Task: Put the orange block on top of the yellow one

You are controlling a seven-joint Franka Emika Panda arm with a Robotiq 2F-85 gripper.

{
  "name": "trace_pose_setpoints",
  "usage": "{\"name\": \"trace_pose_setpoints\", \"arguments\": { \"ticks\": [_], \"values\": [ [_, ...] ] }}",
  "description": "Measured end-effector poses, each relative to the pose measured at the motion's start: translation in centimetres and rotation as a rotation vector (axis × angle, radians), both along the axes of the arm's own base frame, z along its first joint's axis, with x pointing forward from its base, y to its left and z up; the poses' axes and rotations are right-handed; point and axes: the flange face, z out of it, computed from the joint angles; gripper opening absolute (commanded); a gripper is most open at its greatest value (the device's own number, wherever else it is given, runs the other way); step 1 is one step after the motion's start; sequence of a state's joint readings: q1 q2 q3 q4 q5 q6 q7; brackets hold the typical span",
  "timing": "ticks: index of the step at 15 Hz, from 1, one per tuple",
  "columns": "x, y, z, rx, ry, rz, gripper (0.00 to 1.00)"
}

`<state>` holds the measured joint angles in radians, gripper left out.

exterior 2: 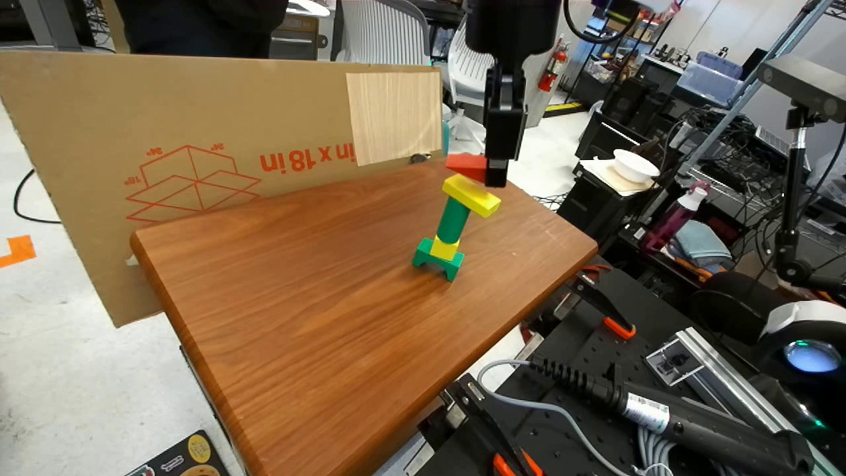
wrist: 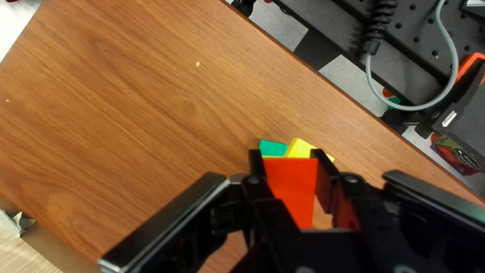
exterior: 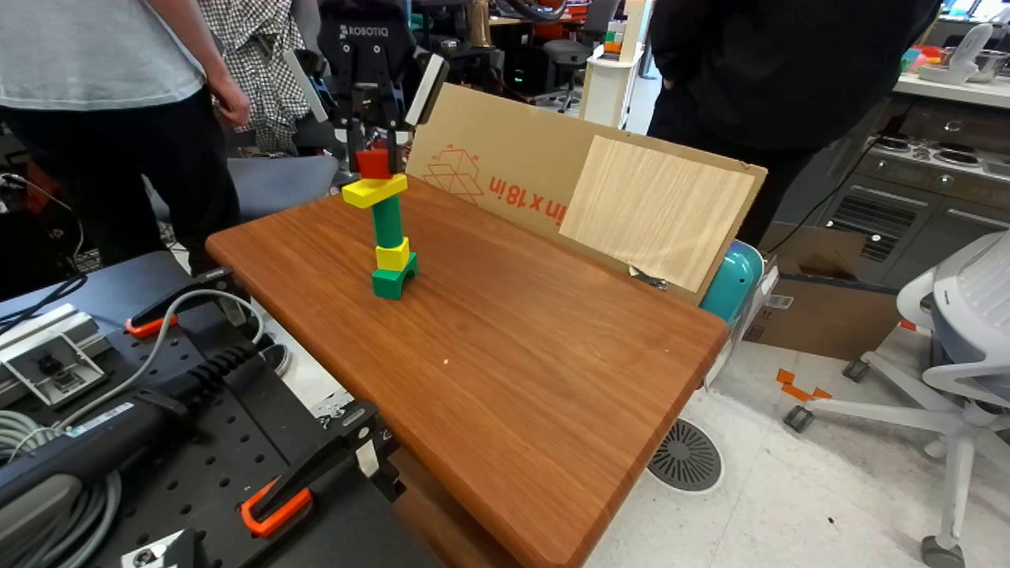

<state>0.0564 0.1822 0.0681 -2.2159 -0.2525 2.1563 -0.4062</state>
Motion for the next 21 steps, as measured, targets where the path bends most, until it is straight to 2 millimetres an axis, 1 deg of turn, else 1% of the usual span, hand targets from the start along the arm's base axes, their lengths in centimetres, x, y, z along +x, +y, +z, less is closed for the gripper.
{"name": "trace_pose_setpoints", "arguments": {
  "ticks": [7,8,9,10,11,13,14,15,18,20,21],
  "values": [
    [-0.1,0.6,-0.6,0.001,0.013,0.012,0.09],
    [-0.1,0.6,-0.7,0.001,0.013,0.012,0.59],
    [-0.2,0.7,-0.7,0.001,0.013,0.013,0.60],
    [-0.2,0.7,-0.7,0.001,0.013,0.013,0.66],
    [-0.2,0.7,-0.7,0.001,0.013,0.013,0.74],
    [-0.2,0.7,-0.7,0.001,0.013,0.013,0.88],
    [-0.2,0.7,-0.7,0.001,0.013,0.013,0.96],
    [-0.1,0.7,-0.7,0.000,0.013,0.013,0.99],
    [-0.1,0.4,-0.2,0.001,0.002,0.008,1.00],
    [-0.1,-0.8,1.0,0.002,-0.025,-0.015,1.00],
    [-0.2,-2.0,1.8,0.002,-0.043,-0.038,1.00]
  ]
}}
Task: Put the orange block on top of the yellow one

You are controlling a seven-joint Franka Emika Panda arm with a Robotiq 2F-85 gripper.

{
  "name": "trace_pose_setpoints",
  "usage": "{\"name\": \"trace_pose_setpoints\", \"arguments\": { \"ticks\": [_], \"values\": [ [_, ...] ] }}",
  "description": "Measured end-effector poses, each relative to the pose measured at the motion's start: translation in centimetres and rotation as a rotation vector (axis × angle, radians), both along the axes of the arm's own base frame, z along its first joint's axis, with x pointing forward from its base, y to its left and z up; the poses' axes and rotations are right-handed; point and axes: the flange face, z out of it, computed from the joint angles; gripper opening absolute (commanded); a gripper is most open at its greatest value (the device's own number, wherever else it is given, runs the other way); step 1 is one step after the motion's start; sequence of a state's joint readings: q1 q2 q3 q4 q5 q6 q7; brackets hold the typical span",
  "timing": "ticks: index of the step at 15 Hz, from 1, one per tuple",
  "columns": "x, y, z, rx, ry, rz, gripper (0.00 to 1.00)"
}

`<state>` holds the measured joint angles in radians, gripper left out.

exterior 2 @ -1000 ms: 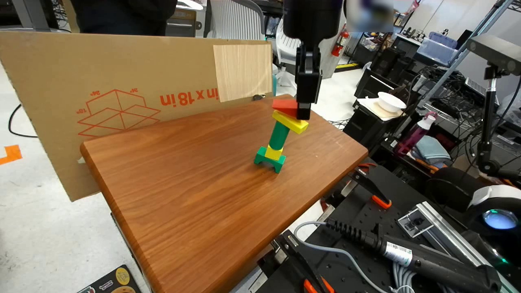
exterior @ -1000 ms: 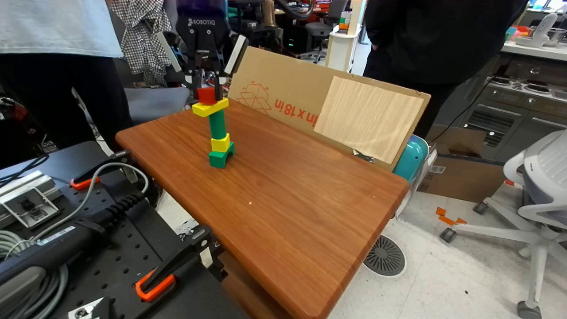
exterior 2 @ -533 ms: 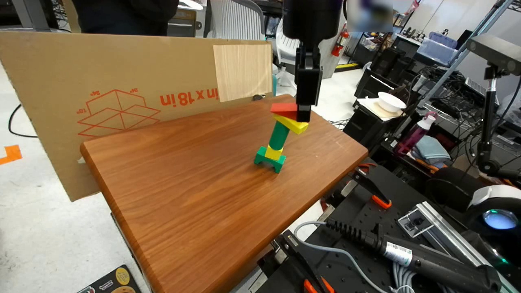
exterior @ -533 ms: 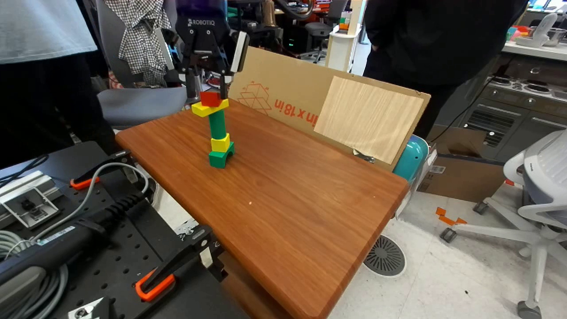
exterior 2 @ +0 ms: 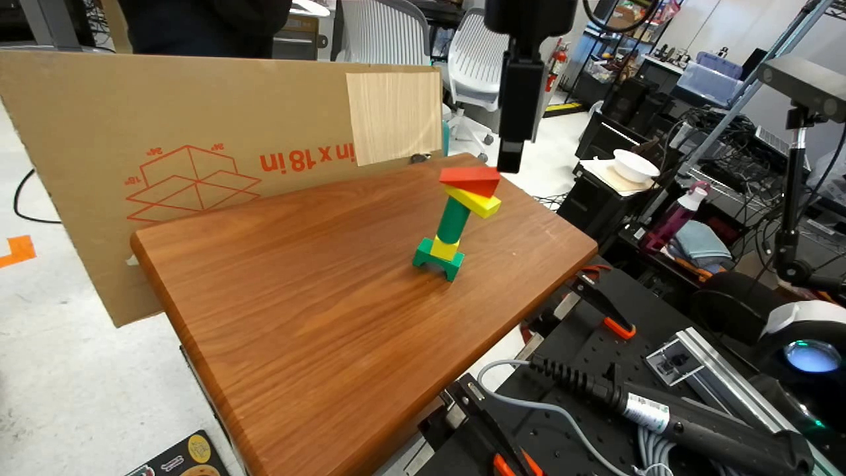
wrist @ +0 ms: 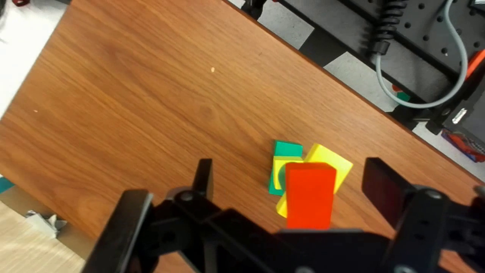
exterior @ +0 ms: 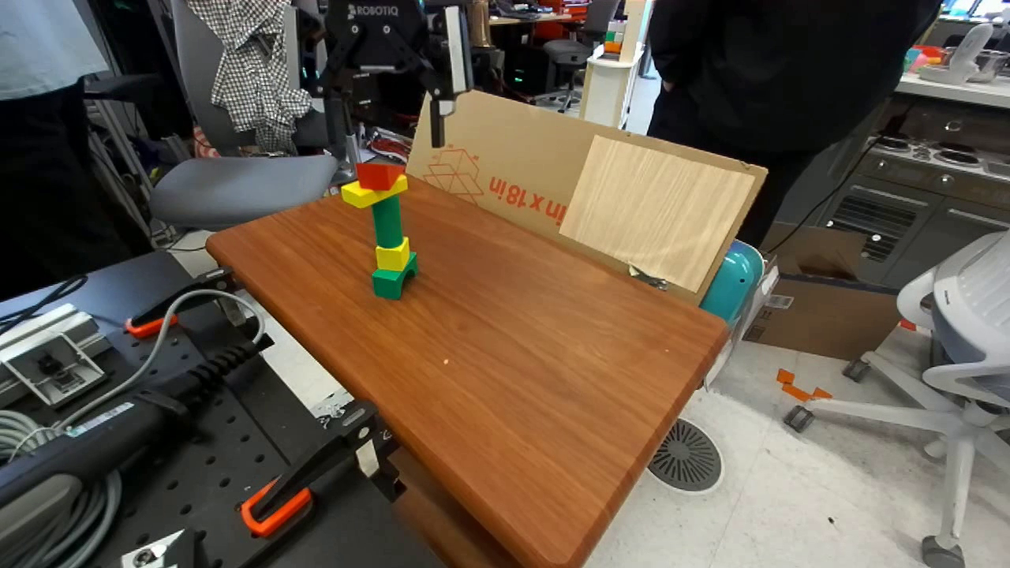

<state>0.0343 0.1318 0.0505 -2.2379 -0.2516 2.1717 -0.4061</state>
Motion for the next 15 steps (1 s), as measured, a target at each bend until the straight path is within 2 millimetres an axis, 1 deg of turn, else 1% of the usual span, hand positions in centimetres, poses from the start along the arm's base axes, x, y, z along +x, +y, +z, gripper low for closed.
{"name": "trace_pose_setpoints", "arguments": {
  "ticks": [1,3,4,5,7,8,9,12,15],
  "values": [
    [-0.2,-1.4,0.8,0.001,-0.019,-0.028,1.00],
    [-1.1,-5.1,2.1,0.000,-0.051,-0.100,1.00],
    [-1.6,-7.0,2.5,0.000,-0.060,-0.137,1.00],
    [-2.2,-8.8,2.5,0.000,-0.059,-0.176,1.00],
    [-3.4,-12.2,1.8,0.021,-0.049,-0.251,1.00],
    [-3.8,-13.1,1.5,0.024,-0.042,-0.262,1.00],
    [-3.8,-13.2,1.5,0.024,-0.041,-0.264,1.00],
    [-3.6,-12.2,1.5,0.023,-0.042,-0.248,1.00],
    [-3.6,-12.2,1.5,0.023,-0.042,-0.247,1.00]
  ]
}}
